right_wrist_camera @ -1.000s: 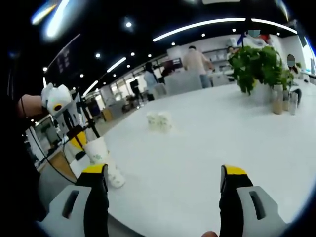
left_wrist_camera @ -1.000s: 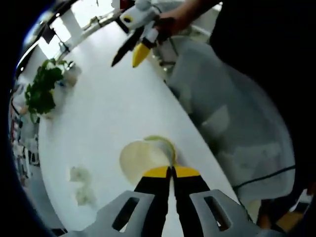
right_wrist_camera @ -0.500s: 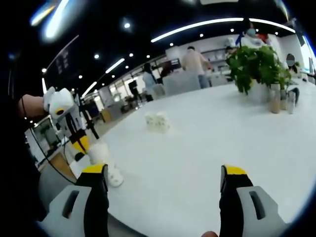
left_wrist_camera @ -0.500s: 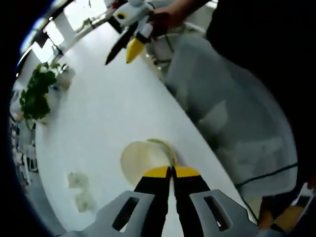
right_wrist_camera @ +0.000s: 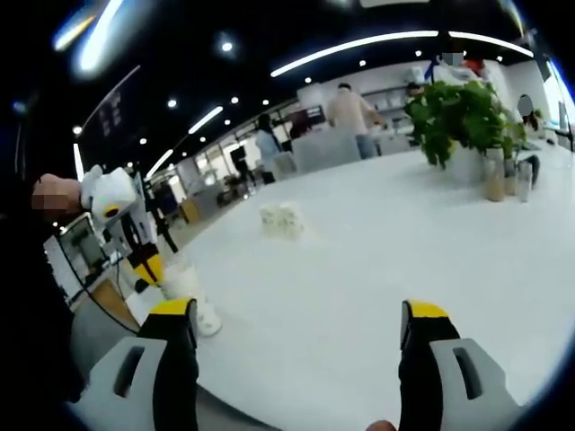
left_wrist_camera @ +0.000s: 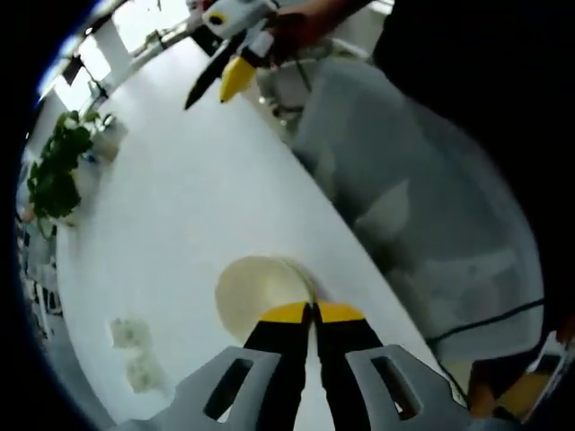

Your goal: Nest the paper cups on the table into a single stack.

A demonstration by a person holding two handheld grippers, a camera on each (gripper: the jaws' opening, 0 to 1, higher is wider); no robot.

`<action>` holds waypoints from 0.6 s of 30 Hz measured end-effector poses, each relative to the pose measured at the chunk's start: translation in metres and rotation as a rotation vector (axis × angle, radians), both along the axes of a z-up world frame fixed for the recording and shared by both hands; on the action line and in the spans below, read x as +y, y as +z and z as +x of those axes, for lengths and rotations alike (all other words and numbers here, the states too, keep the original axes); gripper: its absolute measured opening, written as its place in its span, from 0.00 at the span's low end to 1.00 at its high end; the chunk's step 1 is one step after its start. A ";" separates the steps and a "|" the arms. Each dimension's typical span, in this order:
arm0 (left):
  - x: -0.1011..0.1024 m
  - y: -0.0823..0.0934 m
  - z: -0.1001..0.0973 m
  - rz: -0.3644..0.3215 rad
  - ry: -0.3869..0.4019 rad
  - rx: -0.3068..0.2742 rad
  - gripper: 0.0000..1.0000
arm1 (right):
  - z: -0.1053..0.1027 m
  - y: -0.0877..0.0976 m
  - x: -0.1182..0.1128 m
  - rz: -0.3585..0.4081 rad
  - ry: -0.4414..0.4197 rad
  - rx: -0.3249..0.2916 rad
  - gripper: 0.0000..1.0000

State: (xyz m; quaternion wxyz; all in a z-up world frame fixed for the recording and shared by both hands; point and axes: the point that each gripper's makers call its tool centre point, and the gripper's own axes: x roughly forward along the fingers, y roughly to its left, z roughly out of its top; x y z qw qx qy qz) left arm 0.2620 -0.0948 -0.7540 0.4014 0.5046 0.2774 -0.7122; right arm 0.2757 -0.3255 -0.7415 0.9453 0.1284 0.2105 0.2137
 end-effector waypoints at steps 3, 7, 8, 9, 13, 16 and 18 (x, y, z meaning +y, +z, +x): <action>0.001 -0.001 0.000 0.003 0.013 0.006 0.01 | 0.000 -0.001 0.001 0.003 0.001 0.000 0.92; 0.003 -0.003 -0.001 0.005 0.028 0.022 0.02 | -0.001 -0.001 0.001 0.006 -0.002 0.000 0.92; 0.002 -0.002 -0.002 -0.001 0.062 0.041 0.02 | -0.001 -0.001 0.001 0.004 -0.001 0.001 0.91; 0.001 -0.002 -0.002 -0.008 0.102 0.064 0.02 | -0.001 -0.002 0.001 -0.002 0.001 0.005 0.91; 0.002 -0.004 -0.003 -0.012 0.086 0.060 0.02 | -0.002 -0.002 0.000 0.005 -0.006 0.005 0.91; 0.002 -0.006 -0.005 -0.016 0.115 0.091 0.02 | -0.003 -0.002 -0.001 0.004 -0.007 0.006 0.91; 0.001 -0.007 -0.004 -0.020 0.147 0.101 0.02 | -0.003 -0.003 -0.002 0.000 -0.008 0.008 0.91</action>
